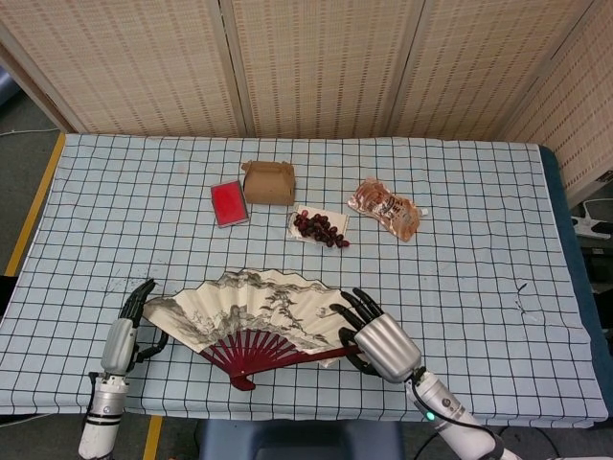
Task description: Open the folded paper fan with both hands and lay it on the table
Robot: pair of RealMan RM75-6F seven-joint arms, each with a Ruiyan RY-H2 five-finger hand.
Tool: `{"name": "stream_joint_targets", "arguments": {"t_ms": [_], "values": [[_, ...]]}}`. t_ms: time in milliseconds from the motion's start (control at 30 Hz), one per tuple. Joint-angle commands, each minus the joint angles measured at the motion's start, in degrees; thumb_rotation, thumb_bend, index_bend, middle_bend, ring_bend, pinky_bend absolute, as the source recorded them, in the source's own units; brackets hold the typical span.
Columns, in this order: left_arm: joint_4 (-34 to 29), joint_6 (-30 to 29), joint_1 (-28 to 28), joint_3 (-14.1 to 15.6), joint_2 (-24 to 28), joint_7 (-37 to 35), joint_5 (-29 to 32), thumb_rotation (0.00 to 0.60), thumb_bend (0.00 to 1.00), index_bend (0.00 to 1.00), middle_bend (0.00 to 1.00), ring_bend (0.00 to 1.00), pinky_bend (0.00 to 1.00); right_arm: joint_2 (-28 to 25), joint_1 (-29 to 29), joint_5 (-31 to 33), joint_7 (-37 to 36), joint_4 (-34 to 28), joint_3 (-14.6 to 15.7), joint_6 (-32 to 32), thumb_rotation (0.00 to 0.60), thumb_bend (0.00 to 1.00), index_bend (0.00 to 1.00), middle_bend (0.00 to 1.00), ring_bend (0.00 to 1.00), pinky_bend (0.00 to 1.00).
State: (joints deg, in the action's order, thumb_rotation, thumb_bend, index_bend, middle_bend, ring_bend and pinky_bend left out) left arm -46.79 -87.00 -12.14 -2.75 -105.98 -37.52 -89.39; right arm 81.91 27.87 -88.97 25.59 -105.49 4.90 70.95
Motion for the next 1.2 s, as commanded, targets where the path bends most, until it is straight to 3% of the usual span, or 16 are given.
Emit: {"name": "stream_joint_targets", "arguments": {"t_ms": [33, 100, 233, 500, 667, 867, 967, 1067, 1200], "values": [[0.7, 0.1, 0.1, 0.4, 0.2, 0.2, -0.3, 0.6, 0.48, 0.0, 0.0, 0.0, 0.08, -0.2, -0.3, 1.1, 0.6, 0.7, 0.2, -0.8, 0.6, 0.53, 0.1, 0.04, 0.0, 0.02], [1.9, 0.1, 0.2, 0.8, 0.6, 0.3, -0.5, 0.6, 0.48, 0.0, 0.0, 0.0, 0.08, -0.9, -0.3, 3.9, 2.3, 1.0, 0.1, -2.6, 0.6, 0.5, 0.0, 0.0, 0.0, 0.0], [5.1, 2.2, 0.2, -0.2, 1.4, 1.1, 1.6, 0.6, 0.47, 0.0, 0.0, 0.0, 0.08, -2.4, 0.2, 9.7, 3.6, 1.7, -1.9, -5.5, 0.6, 0.47, 0.0, 0.0, 0.0, 0.0], [6.5, 1.9, 1.4, 0.0, 4.2, 2.9, 2.2, 0.6, 0.47, 0.0, 0.0, 0.0, 0.08, -5.2, 0.4, 13.5, 5.1, 2.3, -2.6, -7.9, 0.6, 0.4, 0.0, 0.0, 0.0, 0.0], [5.6, 2.3, 3.0, 1.4, 9.5, 18.9, 2.5, 0.6, 0.42, 0.0, 0.01, 0.0, 0.08, -7.0, -0.4, 13.1, 2.9, 2.3, -2.3, -7.6, 0.6, 0.4, 0.0, 0.0, 0.0, 0.0], [-10.2, -1.5, 4.5, 4.4, 19.7, 36.1, -1.3, 0.6, 0.38, 0.0, 0.0, 0.0, 0.08, -8.3, -2.2, 9.5, -3.3, 3.5, -1.8, -5.7, 0.6, 0.4, 0.0, 0.0, 0.0, 0.0], [-18.0, -2.9, 5.2, 3.8, 23.9, 46.2, -0.9, 0.6, 0.39, 0.0, 0.0, 0.0, 0.08, -10.3, -3.2, 7.7, -5.4, 3.0, -1.2, -4.4, 0.6, 0.4, 0.0, 0.0, 0.0, 0.0], [-25.1, 0.3, 5.9, 3.9, 28.0, 56.5, 2.4, 0.6, 0.41, 0.0, 0.0, 0.0, 0.06, -12.8, -5.0, 4.8, -7.1, 2.1, -0.3, -1.4, 0.6, 0.4, 0.0, 0.0, 0.0, 0.0], [-35.9, 10.0, 5.4, 7.1, 34.2, 65.9, 6.7, 0.6, 0.41, 0.0, 0.0, 0.0, 0.07, -15.9, -7.5, 1.1, -10.4, 2.0, 1.1, 2.3, 0.6, 0.4, 0.0, 0.0, 0.0, 0.0]]}}
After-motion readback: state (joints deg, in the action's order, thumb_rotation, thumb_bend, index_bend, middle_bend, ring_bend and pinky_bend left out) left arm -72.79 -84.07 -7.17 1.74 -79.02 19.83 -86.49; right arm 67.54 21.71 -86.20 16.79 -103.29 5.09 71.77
